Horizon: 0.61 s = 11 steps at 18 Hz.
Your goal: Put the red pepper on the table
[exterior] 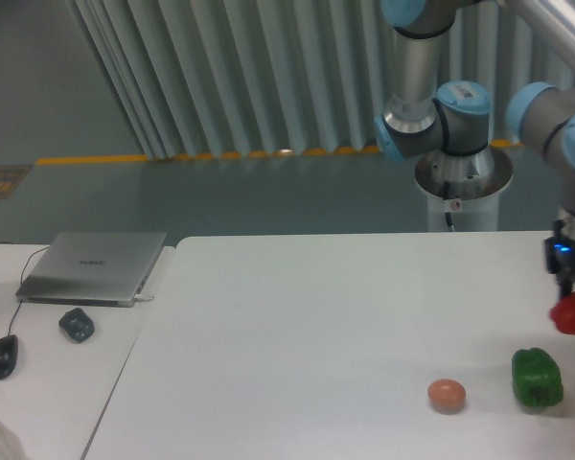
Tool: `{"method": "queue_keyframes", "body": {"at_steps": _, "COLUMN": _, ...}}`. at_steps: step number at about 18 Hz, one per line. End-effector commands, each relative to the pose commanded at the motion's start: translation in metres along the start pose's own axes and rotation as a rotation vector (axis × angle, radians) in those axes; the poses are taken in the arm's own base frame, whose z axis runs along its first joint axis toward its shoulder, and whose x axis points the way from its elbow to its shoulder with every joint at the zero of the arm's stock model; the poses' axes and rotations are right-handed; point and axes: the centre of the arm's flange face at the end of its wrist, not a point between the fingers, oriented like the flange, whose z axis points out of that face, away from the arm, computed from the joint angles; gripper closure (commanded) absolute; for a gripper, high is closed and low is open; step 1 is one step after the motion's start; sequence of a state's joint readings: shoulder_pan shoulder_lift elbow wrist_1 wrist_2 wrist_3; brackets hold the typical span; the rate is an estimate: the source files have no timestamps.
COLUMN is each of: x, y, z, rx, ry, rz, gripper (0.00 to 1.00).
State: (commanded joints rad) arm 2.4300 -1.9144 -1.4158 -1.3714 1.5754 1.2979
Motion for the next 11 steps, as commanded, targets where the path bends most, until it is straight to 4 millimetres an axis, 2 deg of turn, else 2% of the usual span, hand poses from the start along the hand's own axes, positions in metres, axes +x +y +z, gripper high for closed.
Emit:
{"method": "queue_keyframes", "body": {"at_steps": 4, "x": 0.030, "y": -0.046, "z": 0.016, "rx": 0.011, "ry": 0.033, "rz": 0.004, "gripper": 0.50}}
{"method": "queue_keyframes", "body": {"at_steps": 9, "x": 0.052, "y": -0.072, "z": 0.023, "rx": 0.045, "ry": 0.069, "rz": 0.025, "gripper": 0.50}}
{"method": "queue_keyframes", "body": {"at_steps": 11, "x": 0.064, "y": -0.081, "z": 0.036, "rx": 0.030, "ry": 0.089, "rz": 0.020, "gripper": 0.50}}
